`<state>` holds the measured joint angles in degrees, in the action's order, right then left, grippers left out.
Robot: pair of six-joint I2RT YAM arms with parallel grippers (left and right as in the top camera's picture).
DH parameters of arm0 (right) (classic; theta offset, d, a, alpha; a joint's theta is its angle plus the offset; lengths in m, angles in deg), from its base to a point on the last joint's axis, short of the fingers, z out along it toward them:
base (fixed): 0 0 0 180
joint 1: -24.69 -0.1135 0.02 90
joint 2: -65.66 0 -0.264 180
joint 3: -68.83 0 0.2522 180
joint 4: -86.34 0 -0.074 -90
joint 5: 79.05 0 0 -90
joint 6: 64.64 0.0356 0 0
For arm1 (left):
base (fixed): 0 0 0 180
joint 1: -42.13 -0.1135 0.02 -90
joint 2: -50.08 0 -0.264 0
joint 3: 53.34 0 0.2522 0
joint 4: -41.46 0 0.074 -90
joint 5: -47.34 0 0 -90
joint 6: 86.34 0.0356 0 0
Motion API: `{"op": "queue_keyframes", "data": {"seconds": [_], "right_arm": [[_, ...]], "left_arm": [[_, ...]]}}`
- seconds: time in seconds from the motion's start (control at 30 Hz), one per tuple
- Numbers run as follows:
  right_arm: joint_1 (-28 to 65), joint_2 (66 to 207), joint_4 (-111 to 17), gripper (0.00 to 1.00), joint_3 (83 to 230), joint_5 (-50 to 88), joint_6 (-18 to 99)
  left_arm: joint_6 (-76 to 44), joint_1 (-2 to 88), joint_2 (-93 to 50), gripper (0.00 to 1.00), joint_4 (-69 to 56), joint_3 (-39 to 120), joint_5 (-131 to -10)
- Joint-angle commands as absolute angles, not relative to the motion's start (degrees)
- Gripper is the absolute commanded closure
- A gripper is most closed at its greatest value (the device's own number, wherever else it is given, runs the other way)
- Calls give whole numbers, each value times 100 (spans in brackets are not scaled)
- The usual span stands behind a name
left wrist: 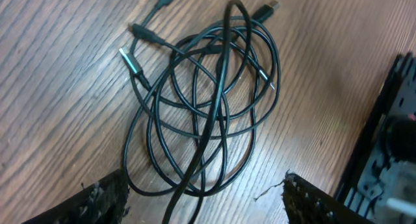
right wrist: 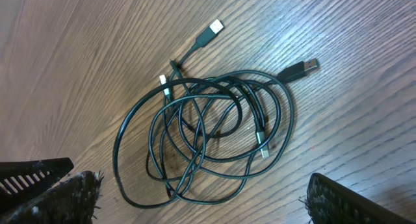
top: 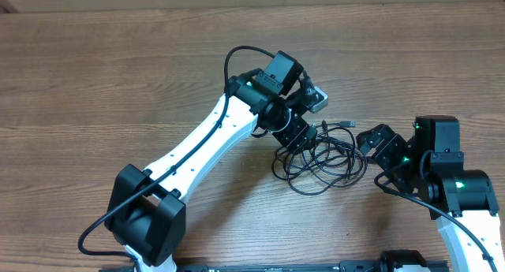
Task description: Untangle cables
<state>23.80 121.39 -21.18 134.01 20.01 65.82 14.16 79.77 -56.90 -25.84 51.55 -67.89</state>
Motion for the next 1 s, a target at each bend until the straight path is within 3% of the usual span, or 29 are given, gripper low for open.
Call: {"op": "queue_keyframes", "data": {"seconds": [0.0, 0.07, 0.13, 0.17, 0.5, 0.77, 0.97], "right_arm": [[2378, 12091, -2122, 0, 13517, 1979, 6609], [2378, 12091, -2126, 0, 13517, 2051, 6609], [2378, 12097, -2144, 0, 13515, 2047, 6609], [2378, 12104, -2153, 0, 13515, 2051, 6615], [2372, 12359, -2146, 0, 13502, 2858, 7035], [2238, 12397, -2174, 0, 13408, 3758, 7035], [1631, 12399, -2636, 0, 13404, 3555, 7035]], "left_arm": [[1908, 8216, -6125, 26, -2588, 5148, -6962], [1864, 8430, -6425, 41, -2604, 5148, -7110], [1796, 8607, -6615, 88, -2601, 5148, -7104], [1715, 8655, -6654, 96, -2604, 5148, -7038], [1034, 8119, -5968, 96, -3790, 6827, -6689], [432, 7536, -5306, 96, -3849, 7684, -6665], [188, 7339, -4914, 96, -3845, 7797, -6671]]}}
